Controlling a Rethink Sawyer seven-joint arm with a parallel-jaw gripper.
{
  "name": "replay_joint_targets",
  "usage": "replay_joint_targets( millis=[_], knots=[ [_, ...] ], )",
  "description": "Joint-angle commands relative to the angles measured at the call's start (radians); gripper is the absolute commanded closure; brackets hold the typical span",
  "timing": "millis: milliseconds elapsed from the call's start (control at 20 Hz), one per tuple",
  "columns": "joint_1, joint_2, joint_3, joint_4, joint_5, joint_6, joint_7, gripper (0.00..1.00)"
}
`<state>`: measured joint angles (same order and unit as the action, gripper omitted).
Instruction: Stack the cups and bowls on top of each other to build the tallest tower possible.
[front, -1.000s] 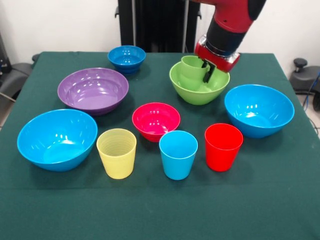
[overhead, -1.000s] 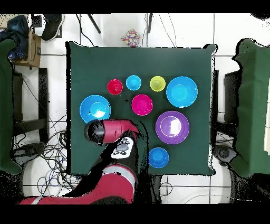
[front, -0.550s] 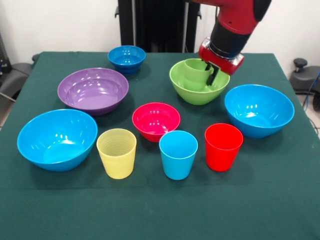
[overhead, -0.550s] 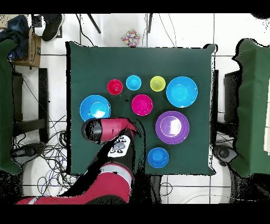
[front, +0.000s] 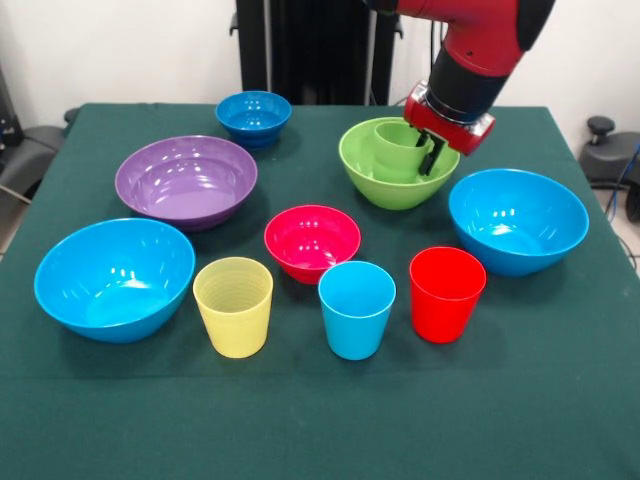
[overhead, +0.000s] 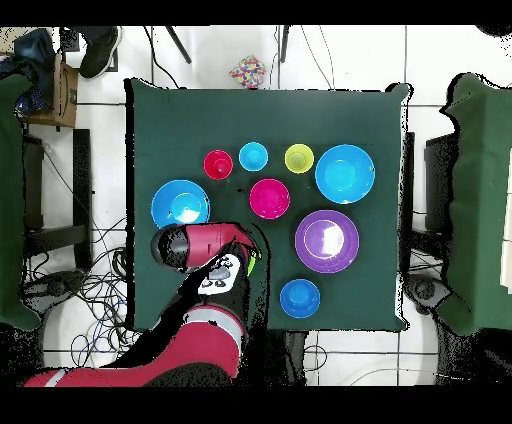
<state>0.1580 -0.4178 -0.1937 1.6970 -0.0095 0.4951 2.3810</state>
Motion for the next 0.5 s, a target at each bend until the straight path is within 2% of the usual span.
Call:
replay_joint_targets(
  millis=[50,200,500],
  knots=[
    [0.000,0.011,0.091,-0.041,0.038,0.062,0.086,1.00],
    [-0.012,0.012,0.107,-0.028,0.045,0.046,0.083,1.00],
    [-0.006,0.015,0.091,-0.041,0.035,0.043,0.083,1.00]
  ],
)
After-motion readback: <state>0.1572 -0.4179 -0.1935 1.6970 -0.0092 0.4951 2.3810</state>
